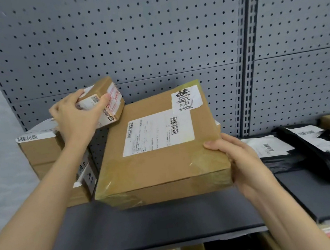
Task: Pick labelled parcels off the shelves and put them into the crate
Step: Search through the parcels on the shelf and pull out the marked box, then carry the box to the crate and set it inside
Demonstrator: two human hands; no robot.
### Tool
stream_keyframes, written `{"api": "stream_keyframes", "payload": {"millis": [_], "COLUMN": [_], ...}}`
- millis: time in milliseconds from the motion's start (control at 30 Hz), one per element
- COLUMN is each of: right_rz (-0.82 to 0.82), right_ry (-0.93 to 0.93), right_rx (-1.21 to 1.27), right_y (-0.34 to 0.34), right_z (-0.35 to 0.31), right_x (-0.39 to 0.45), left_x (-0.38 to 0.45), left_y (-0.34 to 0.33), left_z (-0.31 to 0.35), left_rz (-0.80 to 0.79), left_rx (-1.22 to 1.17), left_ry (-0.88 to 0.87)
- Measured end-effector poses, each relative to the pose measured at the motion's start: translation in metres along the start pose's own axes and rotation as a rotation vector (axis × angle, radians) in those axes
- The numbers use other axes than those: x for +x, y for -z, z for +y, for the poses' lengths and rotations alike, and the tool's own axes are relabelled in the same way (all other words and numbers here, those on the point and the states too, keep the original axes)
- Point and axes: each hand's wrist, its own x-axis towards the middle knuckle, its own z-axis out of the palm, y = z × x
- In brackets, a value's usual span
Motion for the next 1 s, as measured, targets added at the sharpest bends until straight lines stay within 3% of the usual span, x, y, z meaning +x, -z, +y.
{"api": "stream_keyframes", "payload": {"millis": [167, 433, 533, 800, 900, 1000], "right_rz": [0.061, 0.053, 0.051, -0.027, -0.043, -0.076], "right_ry": [-0.009, 0.035, 0.063, 0.127, 0.104, 0.107], "right_rx": [0.081, 0.113, 0.108, 0.279, 0.323, 0.392], "right_y": [0.02, 0.02, 0.018, 0.003, -0.006, -0.015], "right_z": [-0.01, -0.012, -0.007, 0.008, 0.014, 0.02], "right_x": [0.006, 0.01, 0.011, 0.007, 0.005, 0.002], "left_x": [-0.012, -0.072, -0.103, -0.14, -0.139, -0.15], "left_y": [-0.008, -0.033, -0.037, -0.05, -0.046, -0.033], "left_z": [-0.01, -0.06, -0.079, -0.104, -0.073, -0.035], "left_rz": [-0.012, -0.163, -0.209, -0.474, -0.487, -0.557], "left_rx": [0.018, 0.159, 0.193, 0.391, 0.244, -0.236], "left_ry": [0.0, 0.006, 0.08, 0.102, 0.083, 0.028]}}
